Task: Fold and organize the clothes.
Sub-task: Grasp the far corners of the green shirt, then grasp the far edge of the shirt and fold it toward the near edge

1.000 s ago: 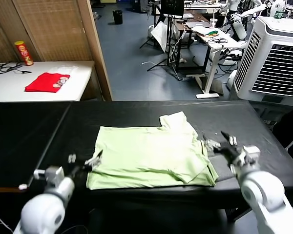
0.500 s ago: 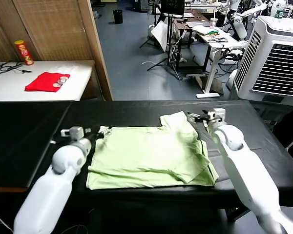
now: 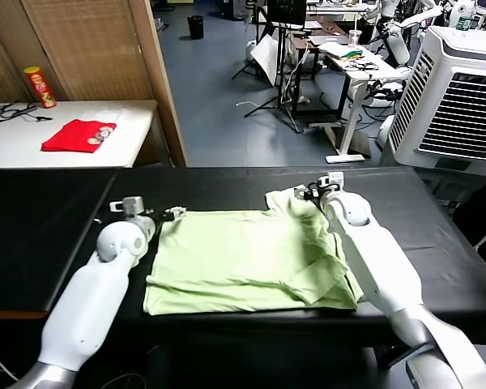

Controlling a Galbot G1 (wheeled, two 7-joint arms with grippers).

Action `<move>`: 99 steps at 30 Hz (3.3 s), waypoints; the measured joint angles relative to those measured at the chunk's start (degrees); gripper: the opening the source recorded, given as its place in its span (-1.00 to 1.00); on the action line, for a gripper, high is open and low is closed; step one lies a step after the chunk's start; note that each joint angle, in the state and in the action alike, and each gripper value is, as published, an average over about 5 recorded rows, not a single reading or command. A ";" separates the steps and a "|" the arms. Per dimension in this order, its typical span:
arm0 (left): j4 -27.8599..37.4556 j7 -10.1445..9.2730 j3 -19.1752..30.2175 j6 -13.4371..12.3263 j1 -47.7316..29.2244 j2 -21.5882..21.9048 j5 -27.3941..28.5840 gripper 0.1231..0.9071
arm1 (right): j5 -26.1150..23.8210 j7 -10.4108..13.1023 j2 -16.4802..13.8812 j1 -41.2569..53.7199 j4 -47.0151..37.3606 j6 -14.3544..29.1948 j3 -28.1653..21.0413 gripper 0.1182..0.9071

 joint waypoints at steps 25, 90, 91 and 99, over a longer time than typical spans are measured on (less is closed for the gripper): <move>-2.32 1.94 -0.99 -1.74 2.79 -0.44 6.54 -0.98 | 6.41 -2.00 -3.14 -5.91 9.63 6.43 4.18 -0.99; -47.14 -2.68 -14.24 1.16 48.46 3.51 21.18 -0.32 | 5.88 5.74 -20.90 -44.11 57.53 -9.23 15.87 0.42; -47.32 -2.66 -14.46 1.09 48.33 3.48 20.81 -0.15 | 5.58 5.88 -20.58 -43.57 57.31 -8.56 15.80 0.54; -44.18 -3.71 -14.39 -1.30 43.41 2.71 14.41 0.68 | 3.19 6.13 -15.95 -36.76 51.54 -5.64 12.13 0.72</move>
